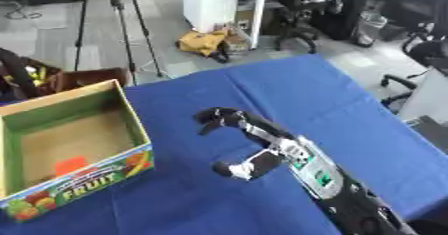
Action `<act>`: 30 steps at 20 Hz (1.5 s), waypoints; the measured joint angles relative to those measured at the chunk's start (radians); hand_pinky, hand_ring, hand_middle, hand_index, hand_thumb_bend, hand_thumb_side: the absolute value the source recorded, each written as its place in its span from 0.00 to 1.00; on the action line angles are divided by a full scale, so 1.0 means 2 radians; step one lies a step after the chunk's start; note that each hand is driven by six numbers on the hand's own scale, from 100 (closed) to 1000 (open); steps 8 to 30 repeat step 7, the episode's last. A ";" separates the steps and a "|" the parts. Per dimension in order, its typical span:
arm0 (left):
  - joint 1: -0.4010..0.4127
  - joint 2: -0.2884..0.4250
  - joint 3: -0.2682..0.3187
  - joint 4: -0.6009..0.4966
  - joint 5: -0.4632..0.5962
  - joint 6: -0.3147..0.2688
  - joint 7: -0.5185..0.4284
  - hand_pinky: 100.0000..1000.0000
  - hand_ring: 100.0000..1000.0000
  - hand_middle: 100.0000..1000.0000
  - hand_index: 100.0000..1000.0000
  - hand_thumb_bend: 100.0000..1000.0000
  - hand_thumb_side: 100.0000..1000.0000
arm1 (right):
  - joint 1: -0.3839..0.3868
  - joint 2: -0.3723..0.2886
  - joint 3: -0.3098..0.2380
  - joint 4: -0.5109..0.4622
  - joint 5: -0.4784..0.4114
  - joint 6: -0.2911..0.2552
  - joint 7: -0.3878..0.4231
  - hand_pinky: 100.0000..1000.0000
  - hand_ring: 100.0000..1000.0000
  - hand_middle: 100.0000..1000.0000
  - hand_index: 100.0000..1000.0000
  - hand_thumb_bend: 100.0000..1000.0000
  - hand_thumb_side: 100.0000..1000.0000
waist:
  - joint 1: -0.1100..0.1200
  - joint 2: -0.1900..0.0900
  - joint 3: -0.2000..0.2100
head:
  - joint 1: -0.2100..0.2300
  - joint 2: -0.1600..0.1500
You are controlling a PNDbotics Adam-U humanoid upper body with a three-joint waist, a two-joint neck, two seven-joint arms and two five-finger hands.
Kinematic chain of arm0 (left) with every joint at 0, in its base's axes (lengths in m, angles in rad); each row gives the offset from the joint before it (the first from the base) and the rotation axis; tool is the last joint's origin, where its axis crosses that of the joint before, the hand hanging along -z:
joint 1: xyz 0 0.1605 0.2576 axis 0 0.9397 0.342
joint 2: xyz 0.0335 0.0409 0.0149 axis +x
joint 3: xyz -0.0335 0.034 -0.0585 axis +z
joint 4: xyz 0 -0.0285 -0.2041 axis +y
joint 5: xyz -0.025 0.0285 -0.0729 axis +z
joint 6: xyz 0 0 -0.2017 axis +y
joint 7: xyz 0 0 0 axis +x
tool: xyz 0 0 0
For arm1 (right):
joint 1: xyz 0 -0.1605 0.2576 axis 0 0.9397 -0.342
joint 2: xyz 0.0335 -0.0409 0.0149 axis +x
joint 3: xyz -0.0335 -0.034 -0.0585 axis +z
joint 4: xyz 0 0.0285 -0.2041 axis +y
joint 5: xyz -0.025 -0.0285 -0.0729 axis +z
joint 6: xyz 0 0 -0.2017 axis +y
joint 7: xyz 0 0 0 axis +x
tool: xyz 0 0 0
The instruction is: Pick up objects on the table and place them in the box.
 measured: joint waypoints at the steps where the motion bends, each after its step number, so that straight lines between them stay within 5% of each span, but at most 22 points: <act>1: 0.000 0.001 0.000 0.000 0.000 0.000 0.000 0.41 0.91 0.59 0.63 0.49 0.78 | 0.003 0.001 0.000 -0.007 -0.008 0.008 0.008 0.97 0.86 0.88 0.76 0.35 0.54 | 0.000 0.001 -0.003 | 0.001 0.002; 7: 0.000 0.002 0.000 0.000 0.000 0.000 0.000 0.41 0.91 0.60 0.64 0.49 0.78 | 0.011 0.003 -0.002 -0.041 -0.057 0.056 0.056 0.97 0.85 0.88 0.76 0.39 0.53 | 0.000 0.004 -0.007 | 0.006 0.008; 30: 0.000 0.002 0.000 0.000 0.000 0.000 0.000 0.41 0.91 0.60 0.64 0.49 0.78 | 0.011 0.003 -0.002 -0.041 -0.057 0.056 0.056 0.97 0.85 0.88 0.76 0.39 0.53 | 0.000 0.004 -0.007 | 0.006 0.008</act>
